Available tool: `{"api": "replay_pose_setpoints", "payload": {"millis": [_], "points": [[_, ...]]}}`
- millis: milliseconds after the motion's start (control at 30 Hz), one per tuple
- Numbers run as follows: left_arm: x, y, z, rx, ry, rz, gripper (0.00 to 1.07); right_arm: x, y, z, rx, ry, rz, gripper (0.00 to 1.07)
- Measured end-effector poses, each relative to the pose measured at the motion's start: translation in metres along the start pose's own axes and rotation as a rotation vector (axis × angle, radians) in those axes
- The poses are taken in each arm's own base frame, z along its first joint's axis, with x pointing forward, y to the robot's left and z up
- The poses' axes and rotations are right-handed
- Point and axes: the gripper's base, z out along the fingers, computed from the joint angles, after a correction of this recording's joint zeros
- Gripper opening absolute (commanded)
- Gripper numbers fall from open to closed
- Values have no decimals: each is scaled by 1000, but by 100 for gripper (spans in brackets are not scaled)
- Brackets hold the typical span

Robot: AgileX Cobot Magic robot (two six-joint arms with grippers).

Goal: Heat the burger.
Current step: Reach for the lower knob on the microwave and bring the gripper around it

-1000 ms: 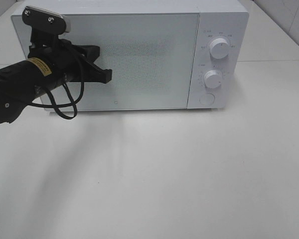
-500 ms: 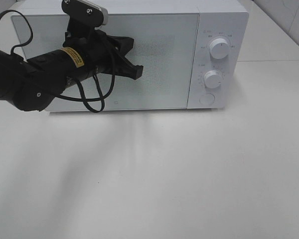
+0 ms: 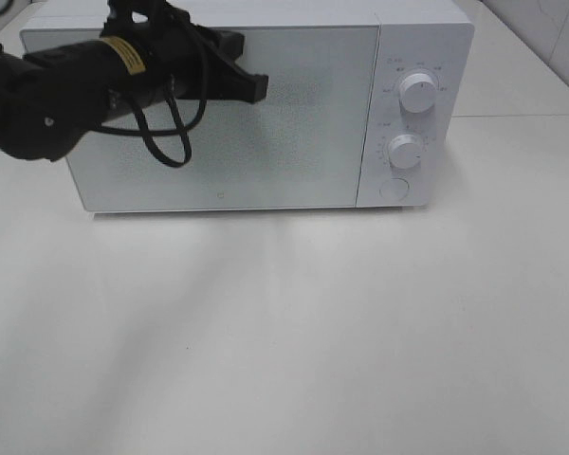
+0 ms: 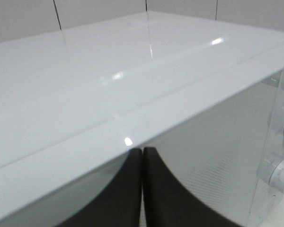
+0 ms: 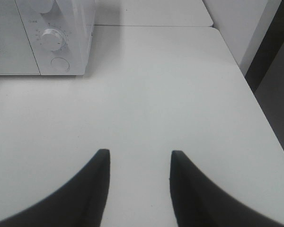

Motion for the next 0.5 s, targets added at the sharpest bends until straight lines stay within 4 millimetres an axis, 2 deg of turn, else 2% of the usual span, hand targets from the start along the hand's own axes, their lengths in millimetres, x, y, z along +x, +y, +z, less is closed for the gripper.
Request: {"api": "replay_pose_setpoints", "payload": {"millis": [33, 67, 133, 167, 333, 367, 433, 500], "points": [[0, 0, 0, 0, 0, 0, 1, 0, 0, 0, 0, 0, 0, 41], [-13, 2, -6, -11, -3, -16, 1, 0, 0, 0, 0, 0, 0, 41], [-21, 3, -10, -15, -9, -22, 1, 0, 0, 0, 0, 0, 0, 41], [-34, 5, -19, -22, 7, -36, 1, 0, 0, 0, 0, 0, 0, 41], [-46, 5, -37, -14, 118, -65, 1, 0, 0, 0, 0, 0, 0, 41], [-53, 5, -48, -8, 170, -71, 1, 0, 0, 0, 0, 0, 0, 41], [-55, 6, -54, -4, 204, -72, 1, 0, 0, 0, 0, 0, 0, 41], [-59, 5, -70, 9, 309, -84, 1, 0, 0, 0, 0, 0, 0, 41]]}}
